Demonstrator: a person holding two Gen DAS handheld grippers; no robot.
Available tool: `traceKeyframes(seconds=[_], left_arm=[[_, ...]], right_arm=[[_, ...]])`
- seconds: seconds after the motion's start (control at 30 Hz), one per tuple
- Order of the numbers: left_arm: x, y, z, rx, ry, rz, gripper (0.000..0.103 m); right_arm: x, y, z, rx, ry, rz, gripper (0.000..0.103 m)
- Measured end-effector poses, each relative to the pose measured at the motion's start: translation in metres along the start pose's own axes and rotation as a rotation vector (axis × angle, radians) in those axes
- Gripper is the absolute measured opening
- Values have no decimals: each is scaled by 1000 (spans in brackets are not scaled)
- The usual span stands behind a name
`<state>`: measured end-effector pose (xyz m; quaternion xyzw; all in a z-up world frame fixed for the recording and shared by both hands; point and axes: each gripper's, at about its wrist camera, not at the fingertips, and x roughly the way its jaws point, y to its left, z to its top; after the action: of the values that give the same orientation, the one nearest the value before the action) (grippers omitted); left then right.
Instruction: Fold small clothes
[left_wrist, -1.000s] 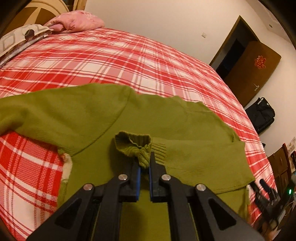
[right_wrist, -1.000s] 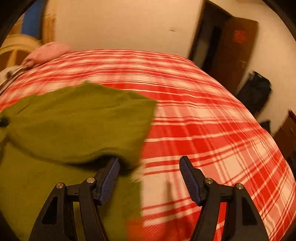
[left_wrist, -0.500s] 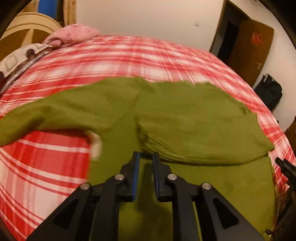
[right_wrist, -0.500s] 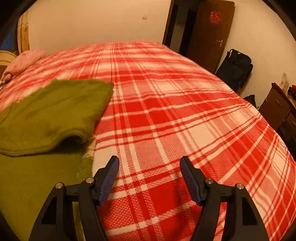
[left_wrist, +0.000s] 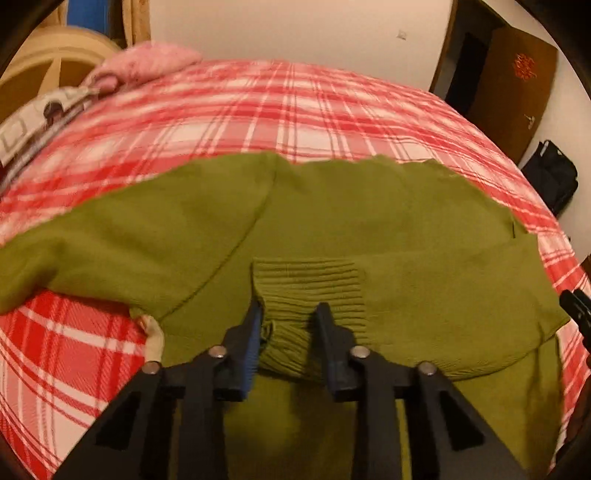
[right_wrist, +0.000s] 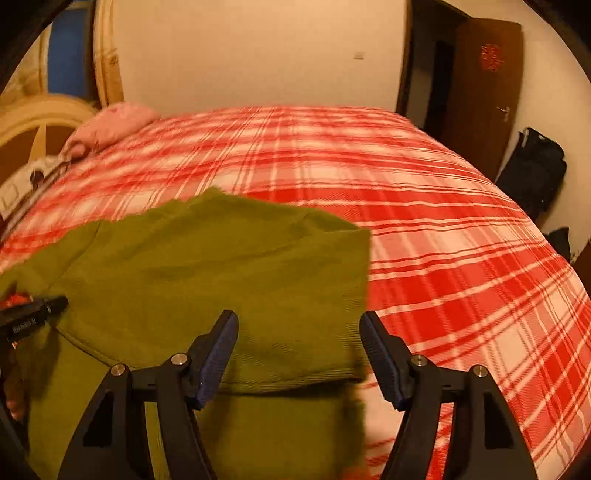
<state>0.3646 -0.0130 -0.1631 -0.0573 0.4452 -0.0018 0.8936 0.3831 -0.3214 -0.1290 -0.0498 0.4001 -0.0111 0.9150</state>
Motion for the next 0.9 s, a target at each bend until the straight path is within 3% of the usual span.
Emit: traceKeyframes(seconds=[0.03, 0.17, 0.4, 0.5, 0.53, 0.63, 0.77, 0.9], left_arm=[[-1, -1, 0, 11, 2, -21, 10], [-8, 6, 1, 12, -4, -69, 8], [-17, 13, -2, 23, -68, -41, 8], [-3, 16, -4, 12, -33, -51, 14], [-4, 19, -3, -2, -35, -57, 16], [-18, 28, -1, -12, -49, -98, 18], [-50, 41, -14, 46, -99, -79, 18], [-68, 56, -44, 54, -55, -93, 18]], right_arm=[[4, 4, -3, -21, 10, -1, 69], [11, 7, -13, -50, 21, -10, 69], [9, 0, -9, -38, 5, -41, 69], [36, -3, -13, -54, 126, -68, 70], [35, -8, -14, -34, 112, -55, 72], [27, -14, -15, -2, 120, -51, 72], [1, -5, -24, -29, 101, -44, 72], [-25, 22, -39, -87, 91, 20, 72]])
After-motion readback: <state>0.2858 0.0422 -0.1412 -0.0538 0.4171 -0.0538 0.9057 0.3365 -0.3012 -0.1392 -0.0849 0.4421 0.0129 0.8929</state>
